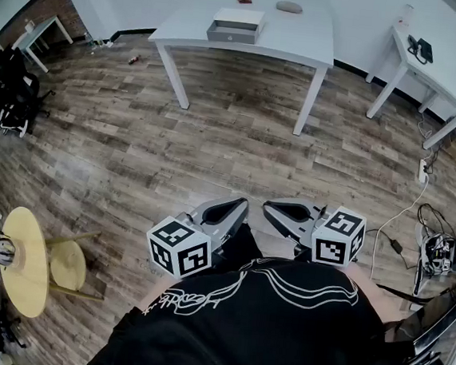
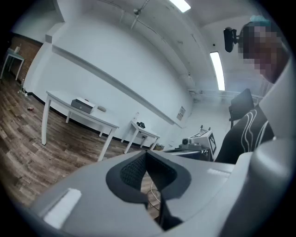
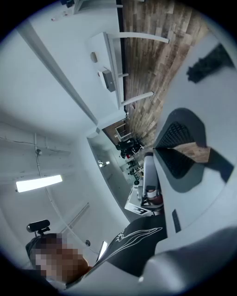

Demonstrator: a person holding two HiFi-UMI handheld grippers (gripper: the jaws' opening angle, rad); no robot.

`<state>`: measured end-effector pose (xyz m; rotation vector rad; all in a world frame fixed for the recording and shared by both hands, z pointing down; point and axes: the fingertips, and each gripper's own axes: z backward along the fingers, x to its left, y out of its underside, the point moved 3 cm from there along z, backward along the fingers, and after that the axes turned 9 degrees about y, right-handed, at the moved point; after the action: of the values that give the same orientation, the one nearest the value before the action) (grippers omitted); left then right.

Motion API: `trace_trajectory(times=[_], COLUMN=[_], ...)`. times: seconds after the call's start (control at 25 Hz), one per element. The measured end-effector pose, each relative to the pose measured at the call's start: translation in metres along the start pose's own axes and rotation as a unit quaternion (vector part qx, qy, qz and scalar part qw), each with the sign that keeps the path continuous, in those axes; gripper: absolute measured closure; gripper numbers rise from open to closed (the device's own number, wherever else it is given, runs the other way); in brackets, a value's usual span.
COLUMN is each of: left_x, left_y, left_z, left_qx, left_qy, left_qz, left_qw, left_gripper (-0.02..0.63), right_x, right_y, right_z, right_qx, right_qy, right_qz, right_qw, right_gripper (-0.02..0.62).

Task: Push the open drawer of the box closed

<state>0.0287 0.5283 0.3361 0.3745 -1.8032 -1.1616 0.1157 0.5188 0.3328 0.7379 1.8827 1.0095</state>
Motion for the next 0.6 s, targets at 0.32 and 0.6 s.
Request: trace_trajectory(times=[0.32,0.6], left_x=[0.119,0.245], left_y=[-0.052,-0.137], left_z=[-0.023,-0.037], left_qx=[-0.005,0.011], left_qy=[0.005,0.003], left_qz=[0.010,0.011], left_qw=[0.9999,0.9999], left_gripper=[0.598,0.598], right_x=[-0.079,-0.154], right_y=[-0.045,-0.120], right_z=[-0.100,-0.207], right_qx=[0.011,0.006], right_qy=[0.012,0.022], right_qz=[-0.008,-0.025], right_qw=[1.000,0.999], right_gripper=[0.588,0.588])
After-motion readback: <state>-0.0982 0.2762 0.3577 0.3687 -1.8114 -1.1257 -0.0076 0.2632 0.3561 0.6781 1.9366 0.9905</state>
